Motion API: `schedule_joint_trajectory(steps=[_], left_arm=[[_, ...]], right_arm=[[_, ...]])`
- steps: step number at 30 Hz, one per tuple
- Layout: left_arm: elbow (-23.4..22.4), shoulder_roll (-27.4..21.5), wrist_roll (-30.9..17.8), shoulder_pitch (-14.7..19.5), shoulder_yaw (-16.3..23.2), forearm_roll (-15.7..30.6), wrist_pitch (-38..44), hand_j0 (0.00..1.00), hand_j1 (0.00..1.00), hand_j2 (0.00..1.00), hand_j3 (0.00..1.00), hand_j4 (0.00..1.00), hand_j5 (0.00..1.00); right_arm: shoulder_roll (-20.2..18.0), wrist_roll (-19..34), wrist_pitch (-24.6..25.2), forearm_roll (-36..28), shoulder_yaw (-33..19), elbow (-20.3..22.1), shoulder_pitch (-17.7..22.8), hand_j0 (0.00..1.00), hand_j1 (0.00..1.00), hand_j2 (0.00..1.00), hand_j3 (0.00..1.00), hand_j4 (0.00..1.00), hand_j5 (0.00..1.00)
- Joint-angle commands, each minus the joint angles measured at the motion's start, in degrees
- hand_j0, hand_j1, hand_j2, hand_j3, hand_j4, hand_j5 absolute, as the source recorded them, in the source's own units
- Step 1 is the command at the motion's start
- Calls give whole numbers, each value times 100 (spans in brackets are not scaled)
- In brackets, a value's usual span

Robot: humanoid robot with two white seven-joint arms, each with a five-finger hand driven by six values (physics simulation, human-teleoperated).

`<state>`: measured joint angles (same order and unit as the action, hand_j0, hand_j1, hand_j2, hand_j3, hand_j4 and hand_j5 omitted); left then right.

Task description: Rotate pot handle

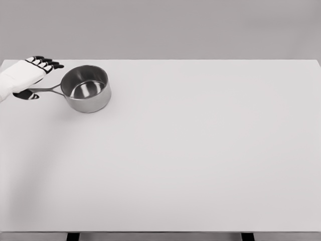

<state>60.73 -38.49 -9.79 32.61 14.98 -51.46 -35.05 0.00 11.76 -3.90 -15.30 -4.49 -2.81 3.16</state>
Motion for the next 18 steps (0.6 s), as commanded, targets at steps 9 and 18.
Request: schedule_joint_trajectory(steps=[9, 18], left_arm=[[-641, 211, 3, 229, -22, 40, 5, 100, 100, 100, 100, 100, 100], [-624, 255, 3, 237, -153, 49, 5, 100, 100, 100, 100, 100, 100]], right_arm=[[0, 1, -5, 1, 0, 0, 0, 100, 100, 100, 100, 100, 100], [0, 1, 3, 1, 0, 0, 0, 100, 100, 100, 100, 100, 100]])
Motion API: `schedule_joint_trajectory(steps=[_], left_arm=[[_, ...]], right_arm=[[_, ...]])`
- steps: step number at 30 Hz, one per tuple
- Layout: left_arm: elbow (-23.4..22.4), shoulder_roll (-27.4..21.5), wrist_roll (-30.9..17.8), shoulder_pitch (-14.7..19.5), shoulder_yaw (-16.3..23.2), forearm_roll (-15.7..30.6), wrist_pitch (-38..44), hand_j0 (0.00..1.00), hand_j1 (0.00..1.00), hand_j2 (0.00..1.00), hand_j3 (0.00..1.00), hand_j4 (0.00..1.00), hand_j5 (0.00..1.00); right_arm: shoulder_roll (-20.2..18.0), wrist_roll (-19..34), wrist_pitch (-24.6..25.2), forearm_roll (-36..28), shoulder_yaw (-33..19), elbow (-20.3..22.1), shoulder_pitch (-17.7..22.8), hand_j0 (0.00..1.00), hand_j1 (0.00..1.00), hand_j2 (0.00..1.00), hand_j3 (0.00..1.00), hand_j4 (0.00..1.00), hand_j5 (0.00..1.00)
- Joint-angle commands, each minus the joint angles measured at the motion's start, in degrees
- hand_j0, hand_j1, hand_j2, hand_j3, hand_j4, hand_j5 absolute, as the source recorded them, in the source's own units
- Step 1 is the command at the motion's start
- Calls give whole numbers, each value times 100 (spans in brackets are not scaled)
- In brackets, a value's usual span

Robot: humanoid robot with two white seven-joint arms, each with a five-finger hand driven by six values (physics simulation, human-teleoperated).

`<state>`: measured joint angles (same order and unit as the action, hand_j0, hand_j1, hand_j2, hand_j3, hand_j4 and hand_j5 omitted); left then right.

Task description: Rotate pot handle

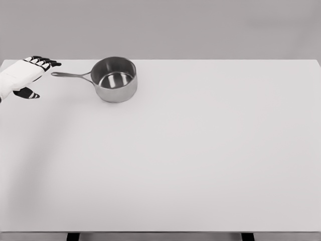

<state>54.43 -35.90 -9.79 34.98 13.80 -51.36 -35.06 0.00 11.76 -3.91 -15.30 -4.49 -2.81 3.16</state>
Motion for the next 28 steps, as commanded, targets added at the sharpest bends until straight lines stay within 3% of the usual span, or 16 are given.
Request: schedule_joint_trajectory(steps=[1, 4, 7, 9, 12, 14, 18, 22, 28], left_arm=[[33, -5, 4, 0, -61, 47, 6, 100, 100, 100, 100, 100, 100], [129, -57, 4, -9, -61, 249, 6, 100, 100, 100, 100, 100, 100], [841, -119, 4, -70, -132, 768, 6, 100, 100, 100, 100, 100, 100], [1096, -224, 13, -228, -492, 1049, 6, 100, 100, 100, 100, 100, 100], [1562, -224, 4, -667, -984, 1585, 6, 100, 100, 100, 100, 100, 100], [1966, -488, 4, -1124, -984, 2306, 6, 100, 100, 100, 100, 100, 100], [3065, -971, 4, -2170, -984, 3115, 6, 100, 100, 100, 100, 100, 100], [3592, -1262, -23, -2892, -940, 3185, 6, 100, 100, 100, 100, 100, 100], [3724, -1262, -23, -2953, -923, 3185, 6, 100, 100, 100, 100, 100, 100]], right_arm=[[0, 1, 4, 1, 0, 0, 0, 100, 100, 100, 100, 100, 100], [0, 1, 4, 1, 0, 0, 0, 100, 100, 100, 100, 100, 100], [0, 1, 4, 1, 0, 0, 0, 100, 100, 100, 100, 100, 100], [0, 1, -4, 1, 0, 0, 0, 100, 100, 100, 100, 100, 100], [0, 1, 4, 1, 0, 0, 0, 100, 100, 100, 100, 100, 100], [0, 1, -4, 1, 0, 0, 0, 100, 100, 100, 100, 100, 100], [0, 1, 4, 1, 0, 0, 0, 100, 100, 100, 100, 100, 100], [0, 1, -4, 1, 0, 0, 0, 100, 100, 100, 100, 100, 100], [0, 1, 4, 1, 0, 0, 0, 100, 100, 100, 100, 100, 100]])
